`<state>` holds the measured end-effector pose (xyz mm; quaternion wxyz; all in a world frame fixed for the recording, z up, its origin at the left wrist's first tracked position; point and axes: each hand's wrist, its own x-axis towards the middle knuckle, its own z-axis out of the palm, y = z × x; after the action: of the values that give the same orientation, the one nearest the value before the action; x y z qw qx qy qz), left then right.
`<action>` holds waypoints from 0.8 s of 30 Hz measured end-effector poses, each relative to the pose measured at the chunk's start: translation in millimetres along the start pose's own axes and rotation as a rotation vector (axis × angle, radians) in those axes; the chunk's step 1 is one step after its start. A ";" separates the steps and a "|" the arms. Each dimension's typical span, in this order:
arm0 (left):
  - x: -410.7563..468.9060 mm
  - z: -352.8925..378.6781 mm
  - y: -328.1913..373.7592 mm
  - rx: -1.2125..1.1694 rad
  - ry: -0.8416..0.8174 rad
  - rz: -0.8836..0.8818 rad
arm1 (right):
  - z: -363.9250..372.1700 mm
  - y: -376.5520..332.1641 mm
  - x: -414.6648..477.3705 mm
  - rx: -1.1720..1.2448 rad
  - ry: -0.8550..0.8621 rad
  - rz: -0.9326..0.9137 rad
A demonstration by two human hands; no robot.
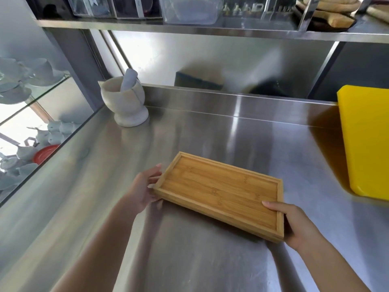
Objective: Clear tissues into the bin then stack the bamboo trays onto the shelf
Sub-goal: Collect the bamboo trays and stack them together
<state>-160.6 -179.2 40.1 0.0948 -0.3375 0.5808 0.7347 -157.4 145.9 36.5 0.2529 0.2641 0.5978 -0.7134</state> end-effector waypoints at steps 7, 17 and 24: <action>-20.8 -4.9 -24.8 -0.379 0.436 -0.019 | 13.7 6.1 -10.4 0.042 0.067 -0.002; -65.3 88.3 -58.4 -0.485 -0.073 -0.245 | 73.2 29.5 -31.6 0.173 0.095 -0.006; -52.0 58.4 -36.8 -0.345 0.031 -0.211 | 82.5 17.6 -31.9 0.193 -0.009 -0.016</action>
<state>-124.4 -101.2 48.3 0.1030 -0.4189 0.4091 0.8041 -128.3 63.1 57.6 0.2233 0.2793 0.5273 -0.7707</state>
